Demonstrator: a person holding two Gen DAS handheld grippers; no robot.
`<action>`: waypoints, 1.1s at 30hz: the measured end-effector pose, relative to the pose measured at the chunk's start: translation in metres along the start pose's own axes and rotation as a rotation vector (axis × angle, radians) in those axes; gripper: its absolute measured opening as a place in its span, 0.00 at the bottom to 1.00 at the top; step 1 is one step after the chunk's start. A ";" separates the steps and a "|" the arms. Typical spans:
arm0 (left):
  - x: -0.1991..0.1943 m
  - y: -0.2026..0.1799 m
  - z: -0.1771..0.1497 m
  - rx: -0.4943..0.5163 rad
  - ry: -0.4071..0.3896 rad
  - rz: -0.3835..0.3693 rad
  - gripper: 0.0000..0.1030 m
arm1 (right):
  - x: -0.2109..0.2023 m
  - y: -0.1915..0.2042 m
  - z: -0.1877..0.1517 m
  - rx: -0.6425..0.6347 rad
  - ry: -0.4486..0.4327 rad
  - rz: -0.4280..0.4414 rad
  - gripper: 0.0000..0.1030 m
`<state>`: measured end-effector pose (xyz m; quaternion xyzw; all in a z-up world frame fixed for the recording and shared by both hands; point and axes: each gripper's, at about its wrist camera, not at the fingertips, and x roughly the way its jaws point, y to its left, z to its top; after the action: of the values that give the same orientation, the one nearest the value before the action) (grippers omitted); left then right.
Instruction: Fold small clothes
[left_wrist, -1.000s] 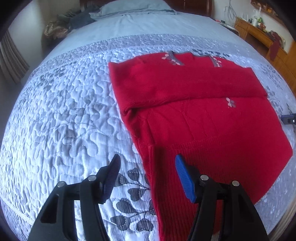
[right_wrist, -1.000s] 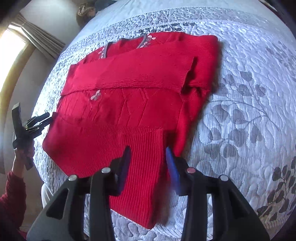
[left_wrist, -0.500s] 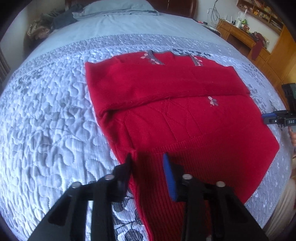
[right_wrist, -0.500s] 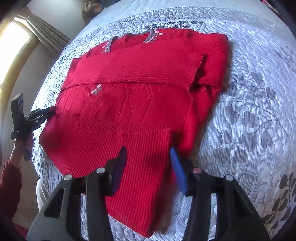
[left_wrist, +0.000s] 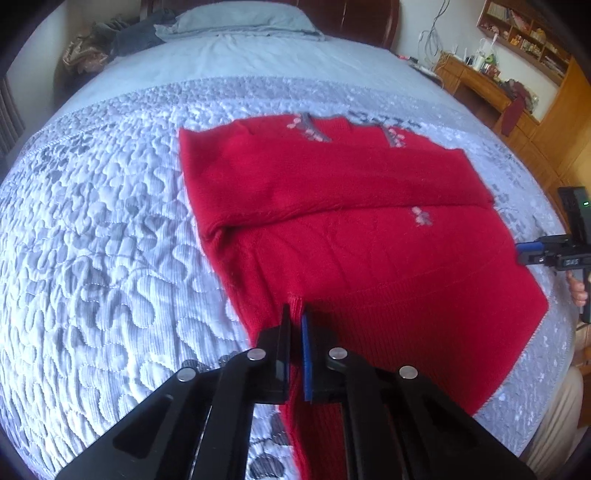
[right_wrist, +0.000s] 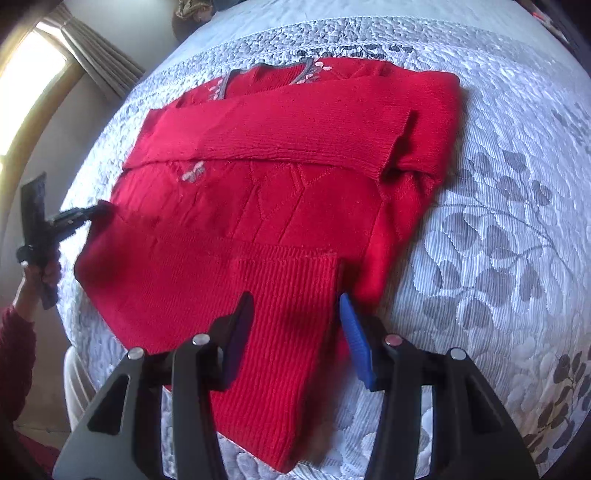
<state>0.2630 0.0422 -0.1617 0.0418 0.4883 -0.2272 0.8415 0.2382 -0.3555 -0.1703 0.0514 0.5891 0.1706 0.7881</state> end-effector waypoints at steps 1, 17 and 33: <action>-0.003 -0.003 -0.001 0.008 -0.008 -0.011 0.04 | 0.001 0.000 0.000 -0.003 0.000 -0.003 0.48; 0.027 0.003 0.002 0.017 0.062 0.048 0.14 | 0.018 0.001 0.017 -0.021 0.047 -0.060 0.34; -0.028 0.005 0.022 -0.087 -0.083 -0.002 0.04 | -0.052 0.000 0.022 -0.010 -0.125 0.055 0.05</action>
<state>0.2712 0.0501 -0.1271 -0.0049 0.4624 -0.2079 0.8619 0.2464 -0.3699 -0.1159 0.0741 0.5363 0.1918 0.8186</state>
